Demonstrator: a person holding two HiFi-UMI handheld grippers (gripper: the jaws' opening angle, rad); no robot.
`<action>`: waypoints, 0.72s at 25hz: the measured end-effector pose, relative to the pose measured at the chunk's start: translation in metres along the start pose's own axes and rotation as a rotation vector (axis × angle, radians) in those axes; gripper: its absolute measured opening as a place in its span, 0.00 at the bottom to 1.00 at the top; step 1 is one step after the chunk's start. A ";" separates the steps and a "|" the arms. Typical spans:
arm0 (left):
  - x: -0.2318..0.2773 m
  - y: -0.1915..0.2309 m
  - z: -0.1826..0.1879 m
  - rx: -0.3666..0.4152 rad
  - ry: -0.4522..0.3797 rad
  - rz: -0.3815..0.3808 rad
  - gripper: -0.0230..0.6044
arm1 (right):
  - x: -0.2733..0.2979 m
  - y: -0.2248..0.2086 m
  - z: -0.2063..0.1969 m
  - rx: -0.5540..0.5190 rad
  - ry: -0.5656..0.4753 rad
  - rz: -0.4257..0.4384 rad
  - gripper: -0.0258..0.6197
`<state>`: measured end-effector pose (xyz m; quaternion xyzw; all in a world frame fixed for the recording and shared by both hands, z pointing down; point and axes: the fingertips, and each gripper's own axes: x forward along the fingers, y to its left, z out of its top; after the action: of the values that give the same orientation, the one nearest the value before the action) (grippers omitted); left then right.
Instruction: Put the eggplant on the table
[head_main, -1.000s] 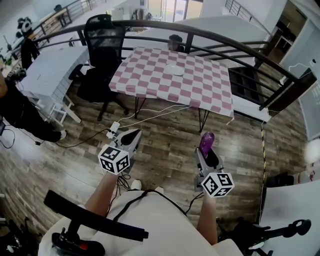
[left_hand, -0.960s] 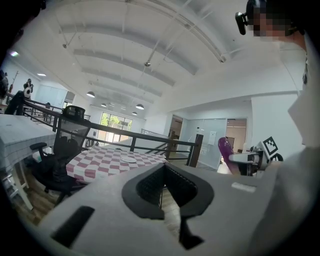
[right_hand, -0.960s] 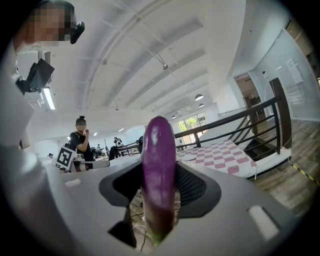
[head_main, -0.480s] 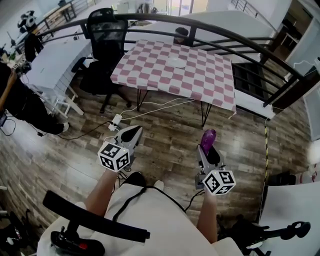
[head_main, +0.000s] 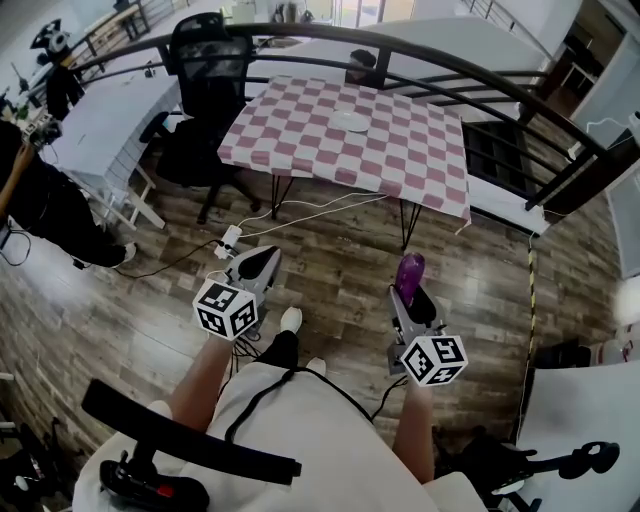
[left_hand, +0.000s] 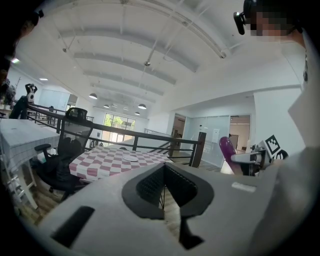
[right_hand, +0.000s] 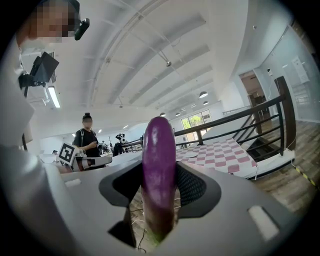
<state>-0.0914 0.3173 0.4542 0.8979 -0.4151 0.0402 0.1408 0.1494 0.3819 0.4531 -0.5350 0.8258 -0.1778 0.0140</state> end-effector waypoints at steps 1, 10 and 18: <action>0.002 0.001 0.001 0.000 -0.002 0.000 0.05 | 0.002 0.000 0.001 0.002 -0.001 0.003 0.37; 0.015 0.016 0.001 -0.010 -0.006 -0.009 0.05 | 0.018 -0.003 0.004 0.005 0.008 -0.003 0.37; 0.040 0.041 0.003 -0.003 0.001 -0.026 0.05 | 0.053 -0.009 0.008 -0.003 0.023 -0.007 0.37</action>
<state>-0.0960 0.2619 0.4677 0.9030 -0.4032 0.0382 0.1432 0.1364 0.3298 0.4576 -0.5358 0.8243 -0.1828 0.0033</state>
